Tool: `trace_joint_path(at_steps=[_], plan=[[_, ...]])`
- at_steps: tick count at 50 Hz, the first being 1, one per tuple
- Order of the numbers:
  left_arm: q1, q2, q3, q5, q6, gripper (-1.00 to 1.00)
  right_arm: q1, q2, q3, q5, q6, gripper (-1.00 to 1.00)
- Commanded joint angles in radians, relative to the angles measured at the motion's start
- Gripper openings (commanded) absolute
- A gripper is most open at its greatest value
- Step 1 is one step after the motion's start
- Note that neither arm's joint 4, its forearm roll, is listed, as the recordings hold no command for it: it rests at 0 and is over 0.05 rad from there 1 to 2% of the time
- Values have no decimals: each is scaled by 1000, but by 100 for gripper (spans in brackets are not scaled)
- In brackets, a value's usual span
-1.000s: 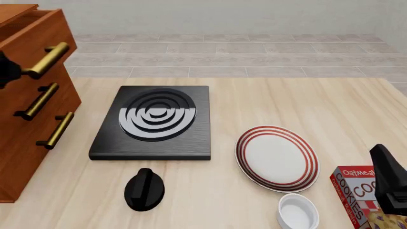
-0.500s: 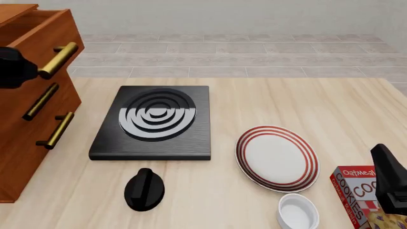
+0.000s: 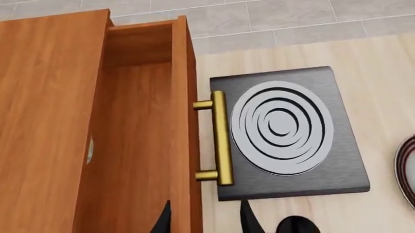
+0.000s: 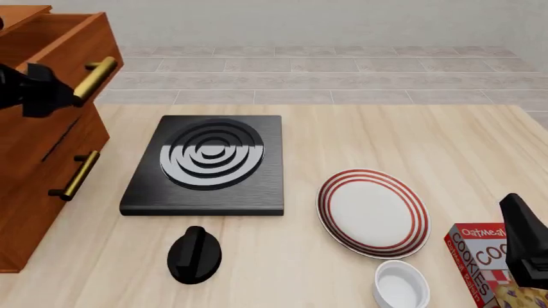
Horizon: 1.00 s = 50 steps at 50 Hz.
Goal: Pick the akita bowl in the top layer of the wooden cabinet and place it on the plate.
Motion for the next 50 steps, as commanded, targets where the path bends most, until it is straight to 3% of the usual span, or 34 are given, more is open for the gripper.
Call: trace_joint_path(at_steps=[1, 50], plan=[[-49, 79, 32, 7, 29, 100, -2, 0, 1, -1, 3, 100], [-168, 146, -53, 29, 11, 100, -8, 0, 0, -6, 17, 100]])
